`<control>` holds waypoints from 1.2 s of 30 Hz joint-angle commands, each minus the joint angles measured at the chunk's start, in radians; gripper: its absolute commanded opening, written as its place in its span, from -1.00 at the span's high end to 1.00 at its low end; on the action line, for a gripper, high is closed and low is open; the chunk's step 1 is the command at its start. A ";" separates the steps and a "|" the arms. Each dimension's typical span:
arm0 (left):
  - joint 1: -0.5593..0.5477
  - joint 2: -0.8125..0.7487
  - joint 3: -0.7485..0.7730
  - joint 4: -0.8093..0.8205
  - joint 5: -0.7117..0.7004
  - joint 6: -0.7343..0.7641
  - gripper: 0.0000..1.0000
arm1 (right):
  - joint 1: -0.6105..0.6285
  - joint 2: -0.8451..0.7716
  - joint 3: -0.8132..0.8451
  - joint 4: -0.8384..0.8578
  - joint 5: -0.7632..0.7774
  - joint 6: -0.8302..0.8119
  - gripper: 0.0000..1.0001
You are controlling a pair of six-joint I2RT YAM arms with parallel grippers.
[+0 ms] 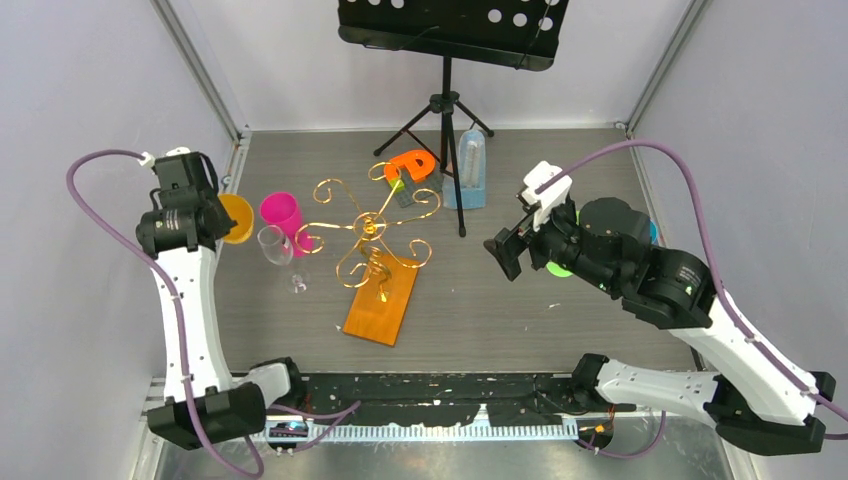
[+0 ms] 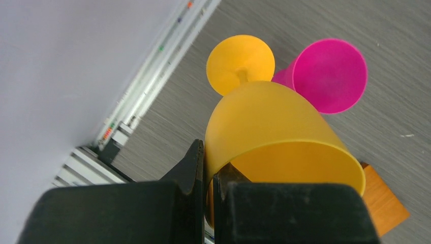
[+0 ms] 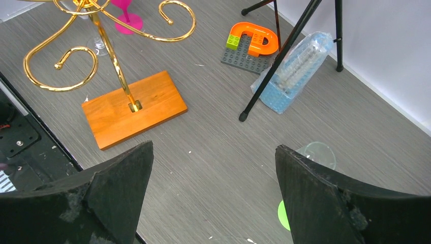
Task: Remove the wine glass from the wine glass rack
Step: Place the wine glass at the center of the board.
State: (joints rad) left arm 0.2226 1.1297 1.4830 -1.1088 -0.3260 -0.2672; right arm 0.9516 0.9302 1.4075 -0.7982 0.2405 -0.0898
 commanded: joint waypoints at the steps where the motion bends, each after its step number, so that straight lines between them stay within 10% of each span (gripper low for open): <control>1: 0.063 0.029 -0.080 0.063 0.163 -0.044 1.00 | -0.003 -0.037 -0.009 0.003 -0.008 0.028 -0.91; 36: 0.314 0.191 -0.323 0.167 0.400 -0.145 1.00 | -0.004 -0.082 -0.060 0.022 -0.050 0.052 -0.92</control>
State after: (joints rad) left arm 0.5156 1.3022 1.1660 -0.9825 0.0170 -0.3908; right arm 0.9516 0.8490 1.3479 -0.8204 0.1989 -0.0528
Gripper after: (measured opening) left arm 0.012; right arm 0.957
